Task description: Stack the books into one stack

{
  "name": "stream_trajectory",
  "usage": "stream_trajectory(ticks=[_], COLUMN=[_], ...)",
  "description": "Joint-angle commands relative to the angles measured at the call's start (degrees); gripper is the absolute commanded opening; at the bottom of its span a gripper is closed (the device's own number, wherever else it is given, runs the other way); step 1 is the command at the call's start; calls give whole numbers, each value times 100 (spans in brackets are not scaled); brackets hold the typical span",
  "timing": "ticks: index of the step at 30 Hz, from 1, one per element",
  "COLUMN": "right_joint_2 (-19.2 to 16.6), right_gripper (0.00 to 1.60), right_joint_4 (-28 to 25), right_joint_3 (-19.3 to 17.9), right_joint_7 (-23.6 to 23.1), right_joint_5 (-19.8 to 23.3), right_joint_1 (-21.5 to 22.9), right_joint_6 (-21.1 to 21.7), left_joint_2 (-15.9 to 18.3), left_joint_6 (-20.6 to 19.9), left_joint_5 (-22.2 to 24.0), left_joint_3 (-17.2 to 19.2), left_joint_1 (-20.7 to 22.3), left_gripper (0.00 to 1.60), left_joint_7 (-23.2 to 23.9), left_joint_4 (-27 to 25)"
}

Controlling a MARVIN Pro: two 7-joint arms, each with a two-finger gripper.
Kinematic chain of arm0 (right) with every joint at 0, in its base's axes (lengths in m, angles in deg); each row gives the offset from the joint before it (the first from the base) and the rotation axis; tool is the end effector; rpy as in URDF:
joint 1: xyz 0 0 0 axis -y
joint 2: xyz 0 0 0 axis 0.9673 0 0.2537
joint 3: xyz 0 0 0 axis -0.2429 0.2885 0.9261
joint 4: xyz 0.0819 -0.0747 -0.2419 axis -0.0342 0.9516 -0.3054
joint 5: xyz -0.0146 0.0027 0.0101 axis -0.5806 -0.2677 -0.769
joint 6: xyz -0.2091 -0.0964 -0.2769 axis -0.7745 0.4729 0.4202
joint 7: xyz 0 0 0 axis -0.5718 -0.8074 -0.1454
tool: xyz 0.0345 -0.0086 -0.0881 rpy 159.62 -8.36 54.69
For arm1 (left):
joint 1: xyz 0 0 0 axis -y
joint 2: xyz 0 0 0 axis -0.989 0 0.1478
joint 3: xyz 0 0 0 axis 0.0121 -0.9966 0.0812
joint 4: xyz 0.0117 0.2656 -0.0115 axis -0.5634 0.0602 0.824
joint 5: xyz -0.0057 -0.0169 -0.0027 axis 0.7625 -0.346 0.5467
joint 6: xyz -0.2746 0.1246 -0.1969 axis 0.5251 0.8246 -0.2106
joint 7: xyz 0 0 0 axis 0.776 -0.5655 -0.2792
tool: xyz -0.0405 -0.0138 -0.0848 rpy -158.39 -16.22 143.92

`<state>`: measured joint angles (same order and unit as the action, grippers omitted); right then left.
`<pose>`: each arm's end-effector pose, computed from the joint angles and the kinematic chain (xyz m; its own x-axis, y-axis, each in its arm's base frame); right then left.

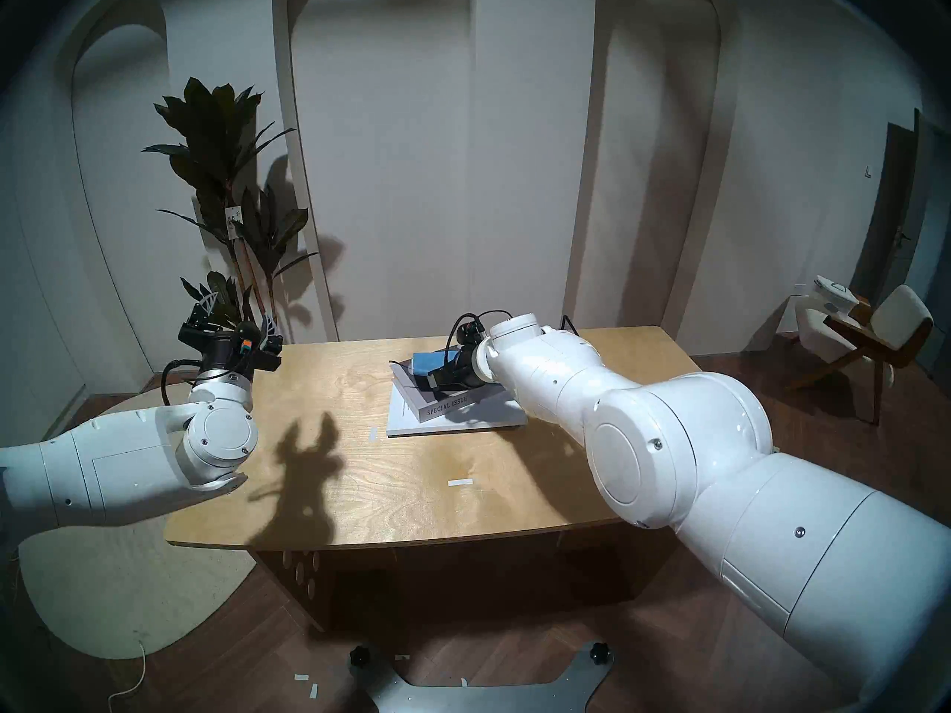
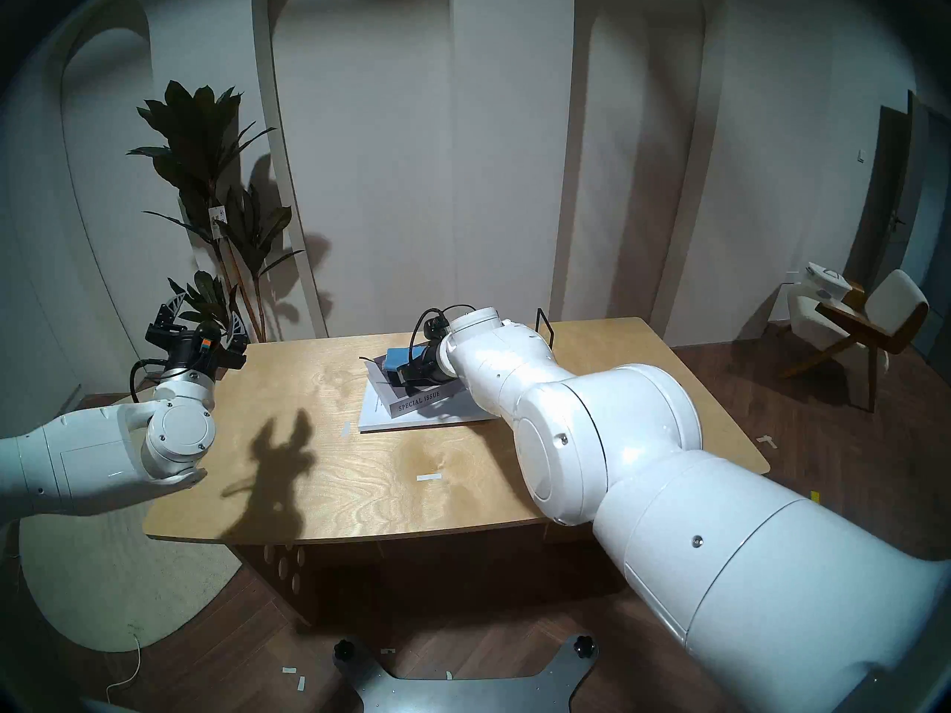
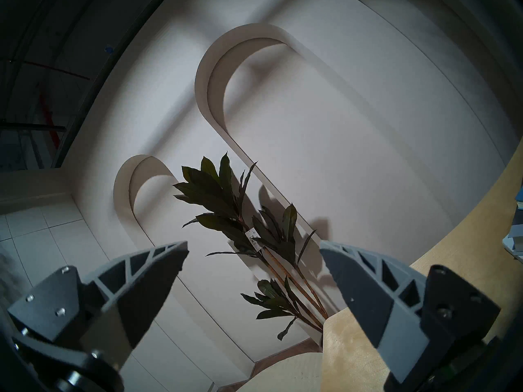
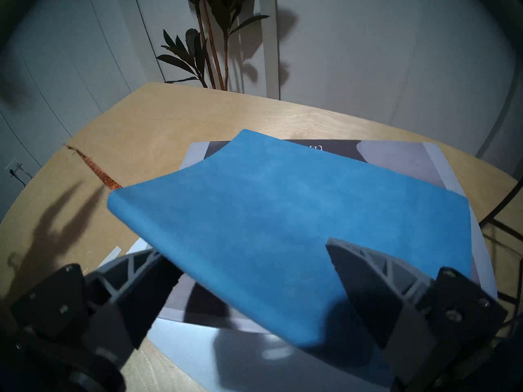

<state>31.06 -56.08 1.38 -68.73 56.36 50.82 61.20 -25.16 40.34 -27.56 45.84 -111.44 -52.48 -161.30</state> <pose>0.6238 0.2056 -0.2745 0.5076 0.3886 0.7690 0.6206 -0.7840 -0.0135 0.4673 0.1310 -0.2046 0.0121 -0.7146 0.6994 0.3737 -0.6455 -0.6661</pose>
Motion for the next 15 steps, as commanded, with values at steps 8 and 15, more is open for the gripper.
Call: stream_trajectory(ticks=[8,15], right_joint_2=[592,525], right_gripper=[160,160], right_joint_4=[-7,-57], right_joint_3=[209,200], right_joint_7=[117,257], right_joint_5=[-218,-237], right_joint_1=[-32,164], right_joint_6=[-76,113], left_joint_2=[10,9], left_joint_6=[-3,-1], left_joint_5=[-25,-24], left_joint_3=[85,84], left_joint_1=[111,110], left_gripper=[160,160], left_joint_7=[-12,-13], left_joint_4=[-7,-6])
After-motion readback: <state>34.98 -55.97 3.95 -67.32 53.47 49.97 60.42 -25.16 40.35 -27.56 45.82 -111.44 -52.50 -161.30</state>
